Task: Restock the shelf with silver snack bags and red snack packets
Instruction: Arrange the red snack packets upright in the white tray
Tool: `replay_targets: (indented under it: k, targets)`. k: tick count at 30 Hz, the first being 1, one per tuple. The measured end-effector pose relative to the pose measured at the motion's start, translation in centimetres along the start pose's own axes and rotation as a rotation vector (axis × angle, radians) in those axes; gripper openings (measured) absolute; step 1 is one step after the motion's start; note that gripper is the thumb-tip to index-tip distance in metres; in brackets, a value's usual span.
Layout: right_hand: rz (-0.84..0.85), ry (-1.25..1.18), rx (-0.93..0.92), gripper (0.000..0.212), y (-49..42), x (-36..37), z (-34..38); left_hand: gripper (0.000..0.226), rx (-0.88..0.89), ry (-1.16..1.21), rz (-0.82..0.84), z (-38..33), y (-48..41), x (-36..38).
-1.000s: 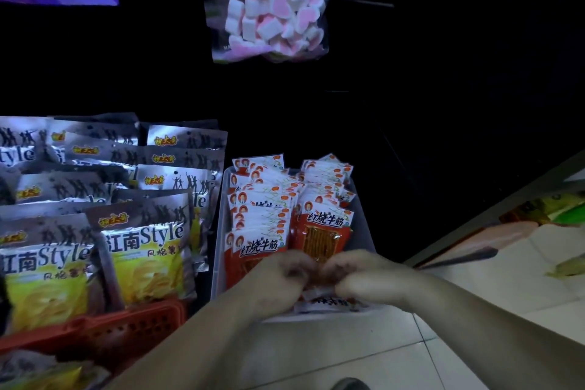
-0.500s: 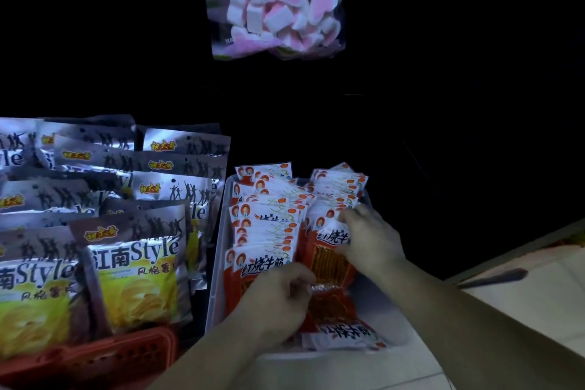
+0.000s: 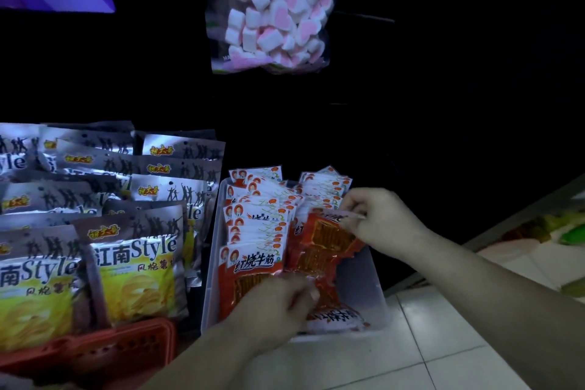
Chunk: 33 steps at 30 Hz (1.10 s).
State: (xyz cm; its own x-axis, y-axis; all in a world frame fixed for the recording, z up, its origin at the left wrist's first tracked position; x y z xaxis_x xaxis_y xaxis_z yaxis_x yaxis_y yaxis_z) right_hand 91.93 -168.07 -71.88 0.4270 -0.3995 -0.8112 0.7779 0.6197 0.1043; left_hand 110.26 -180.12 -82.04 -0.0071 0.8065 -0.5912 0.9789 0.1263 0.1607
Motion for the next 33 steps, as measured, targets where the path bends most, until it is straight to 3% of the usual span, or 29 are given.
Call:
replay_targets:
  k: [2,4,7,11,15,19,22,26,28,31,33]
  targets:
    - [0.041,-0.098,-0.035,0.026,1.6,-1.3,2.0,0.014,-0.008,0.105,-0.328,-1.3,0.1,-1.8]
    - [0.072,-0.232,-0.037,0.019,3.3,-2.8,4.1,0.025,-0.018,0.302,-0.441,-3.3,0.5,-3.7]
    - [0.015,-0.427,0.017,0.022,5.7,-4.2,6.2,0.032,0.014,0.545,-0.335,-6.0,1.1,-5.7]
    - [-0.213,-0.694,0.159,0.06,8.9,-4.7,7.9,0.041,0.058,0.749,-0.333,-8.7,2.7,-6.9]
    - [-0.13,-0.716,0.138,0.071,12.1,-4.2,9.8,0.063,0.052,0.794,-0.381,-9.3,4.1,-7.8]
    - [-0.259,-0.641,0.071,0.073,13.0,-3.3,10.1,0.074,0.021,0.705,-0.428,-9.4,4.9,-7.7]
    - [-0.273,-0.687,0.068,0.062,12.9,-2.5,10.0,0.071,-0.04,0.608,-0.512,-9.7,5.1,-7.3]
    - [-0.22,-0.703,0.067,0.064,12.3,-1.8,10.2,0.074,-0.006,0.137,-0.59,-9.5,5.1,-7.6]
    - [-0.203,-0.732,0.064,0.062,12.4,-2.1,10.4,0.065,0.076,0.094,-0.553,-10.4,5.1,-7.7]
    - [-0.086,-0.87,0.084,0.038,12.6,-2.8,10.9,0.056,0.057,0.49,-0.396,-12.1,5.4,-7.7]
    - [0.005,-0.983,0.107,0.035,12.8,-3.2,11.0,0.05,0.008,0.699,-0.311,-12.6,5.5,-7.6]
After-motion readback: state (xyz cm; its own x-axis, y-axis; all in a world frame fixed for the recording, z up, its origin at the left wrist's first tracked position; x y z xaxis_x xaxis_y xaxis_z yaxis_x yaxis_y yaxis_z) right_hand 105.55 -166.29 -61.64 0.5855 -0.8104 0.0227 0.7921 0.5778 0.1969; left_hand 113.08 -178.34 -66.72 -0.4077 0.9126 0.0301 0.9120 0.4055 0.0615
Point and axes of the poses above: each hand's wrist, its own y-axis away from the middle knuckle, its own x-axis out of the palm, z = x × y, the point moved 1 cm from there along -y, towards the middle knuckle, and after that the axes turned 4 degrees about -y, right-handed, at the moved point
